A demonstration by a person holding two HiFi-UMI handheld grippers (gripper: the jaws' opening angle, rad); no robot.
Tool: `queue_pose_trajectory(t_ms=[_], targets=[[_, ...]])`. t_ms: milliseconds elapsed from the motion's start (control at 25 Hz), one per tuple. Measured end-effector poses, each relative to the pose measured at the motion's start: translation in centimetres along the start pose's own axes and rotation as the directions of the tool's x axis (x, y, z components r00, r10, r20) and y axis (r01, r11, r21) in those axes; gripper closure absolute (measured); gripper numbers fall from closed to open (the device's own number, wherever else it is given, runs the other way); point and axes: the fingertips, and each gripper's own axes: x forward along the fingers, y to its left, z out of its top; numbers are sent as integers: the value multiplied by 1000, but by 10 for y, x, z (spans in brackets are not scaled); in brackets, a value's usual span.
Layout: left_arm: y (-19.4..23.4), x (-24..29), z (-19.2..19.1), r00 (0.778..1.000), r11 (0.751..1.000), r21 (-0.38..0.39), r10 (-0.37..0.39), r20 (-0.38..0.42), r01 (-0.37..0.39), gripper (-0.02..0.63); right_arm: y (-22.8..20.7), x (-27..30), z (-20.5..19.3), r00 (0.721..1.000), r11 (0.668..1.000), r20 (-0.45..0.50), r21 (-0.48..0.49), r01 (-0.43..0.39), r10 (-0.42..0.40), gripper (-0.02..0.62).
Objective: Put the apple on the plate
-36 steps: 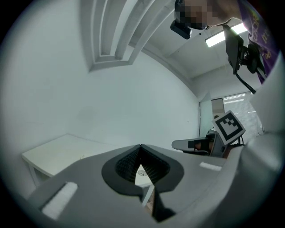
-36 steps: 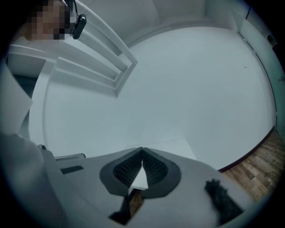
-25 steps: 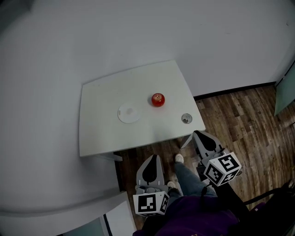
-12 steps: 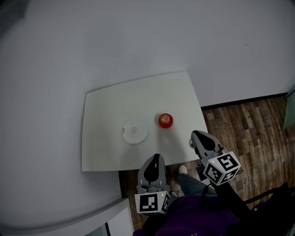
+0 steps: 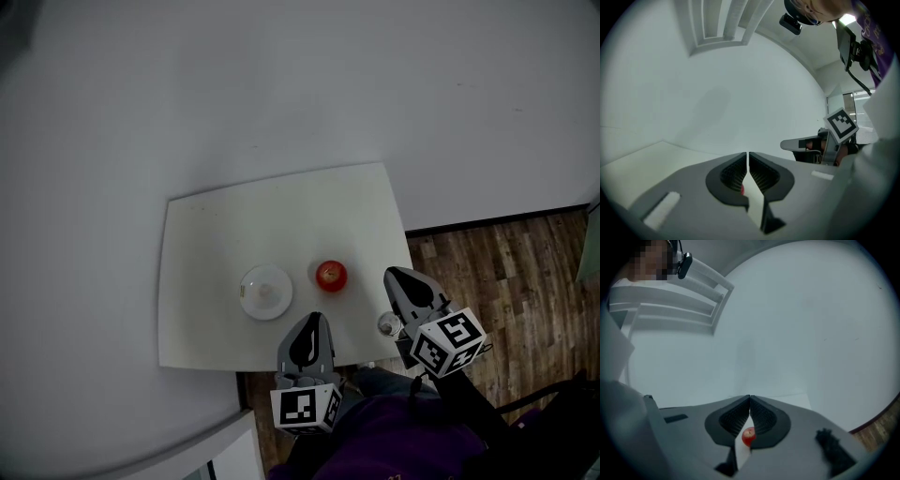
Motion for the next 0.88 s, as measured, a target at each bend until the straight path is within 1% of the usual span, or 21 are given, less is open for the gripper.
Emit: queue_pose_trajectory(t_ms=[240,360,440,640,760,880], targets=[[7,26,-7,999,1000,-4,11,-30,-11,586,-18,16,4,1000,1000,-2,12,2,-2,584],[14,36,-12,998,1000,-12,11,-54,-12,563,-22,24,5,1000,1000,-11,15,7,-7,584],[17,43,-14,997,1000,0,2,-72,-2,557,-23,29,7,1000,1000,-9,16,17,-17,584],[19,65,-30,988,997,29,-67,-137,71,508,-28,44,14,999,999,0,20,51,-51,584],[22,77,-47,977,990,72,-103,-186,118,501,-27,51,18,998,997,10,25,69,-69,584],[24,88,-64,963,983,93,-132,-234,157,480,-30,57,21,996,996,15,34,86,-86,584]])
